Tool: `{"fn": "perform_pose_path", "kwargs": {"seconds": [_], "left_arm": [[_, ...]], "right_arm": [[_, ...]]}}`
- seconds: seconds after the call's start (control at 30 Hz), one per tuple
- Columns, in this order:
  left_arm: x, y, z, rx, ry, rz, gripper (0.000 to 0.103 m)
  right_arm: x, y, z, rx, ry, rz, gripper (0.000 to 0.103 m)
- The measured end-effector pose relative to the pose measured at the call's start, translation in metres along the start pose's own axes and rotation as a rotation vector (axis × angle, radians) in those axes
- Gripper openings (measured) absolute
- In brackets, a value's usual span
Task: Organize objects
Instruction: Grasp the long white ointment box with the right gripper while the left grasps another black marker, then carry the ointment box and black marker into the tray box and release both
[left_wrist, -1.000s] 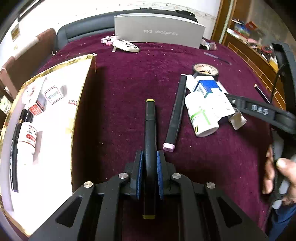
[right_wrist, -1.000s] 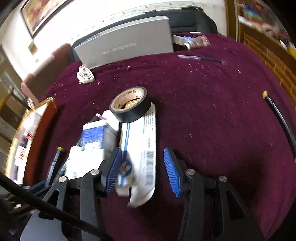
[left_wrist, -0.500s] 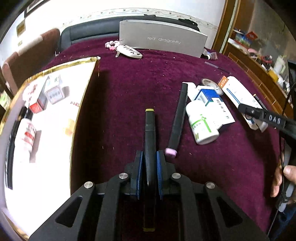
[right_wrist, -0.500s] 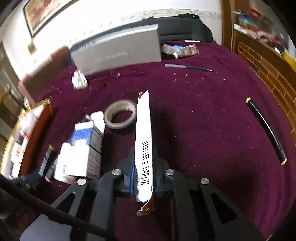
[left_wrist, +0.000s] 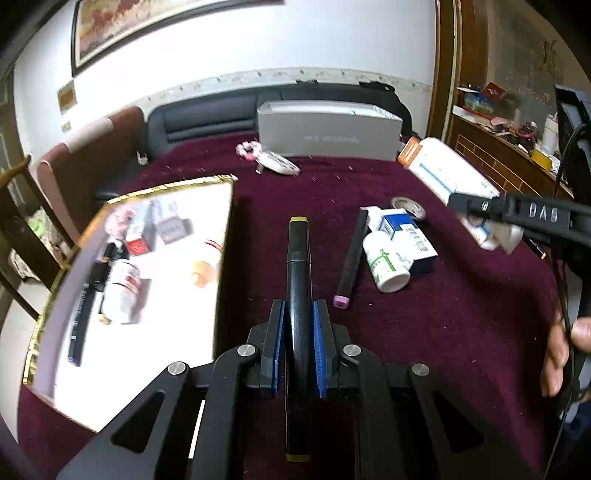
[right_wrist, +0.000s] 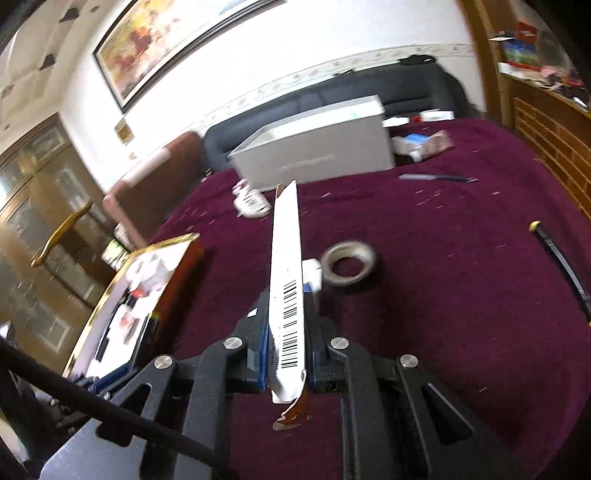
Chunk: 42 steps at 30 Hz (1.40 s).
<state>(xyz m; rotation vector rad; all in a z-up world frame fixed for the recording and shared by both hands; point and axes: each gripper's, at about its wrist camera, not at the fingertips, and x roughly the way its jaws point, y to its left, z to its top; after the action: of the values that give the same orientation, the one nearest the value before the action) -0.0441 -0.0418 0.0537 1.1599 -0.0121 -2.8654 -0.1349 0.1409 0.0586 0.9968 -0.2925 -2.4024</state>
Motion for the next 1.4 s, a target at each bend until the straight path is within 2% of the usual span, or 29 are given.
{"fn": "perform_pose_path", "kwargs": {"seconds": [0.17,0.43,0.7,0.97,1.4], "left_arm": [[-0.015,0.011,-0.001,-0.005,-0.041,0.029,0.011],[-0.035,0.038,-0.009,-0.023,-0.107,0.104,0.011],[-0.037,0.067,-0.019,-0.066,-0.103,0.127,0.011],[-0.035,0.093,-0.024,-0.105,-0.098,0.139,0.011],[-0.022,0.126,-0.029,-0.168,-0.072,0.163,0.011]], "right_arm": [[0.005,0.027,-0.012,-0.036,0.034,0.049,0.012],[-0.009,0.067,-0.035,-0.093,0.039,0.105,0.012],[0.000,0.103,-0.051,-0.125,0.081,0.162,0.012],[0.008,0.137,-0.064,-0.181,0.113,0.174,0.012],[0.043,0.182,-0.076,-0.232,0.187,0.188,0.013]]}}
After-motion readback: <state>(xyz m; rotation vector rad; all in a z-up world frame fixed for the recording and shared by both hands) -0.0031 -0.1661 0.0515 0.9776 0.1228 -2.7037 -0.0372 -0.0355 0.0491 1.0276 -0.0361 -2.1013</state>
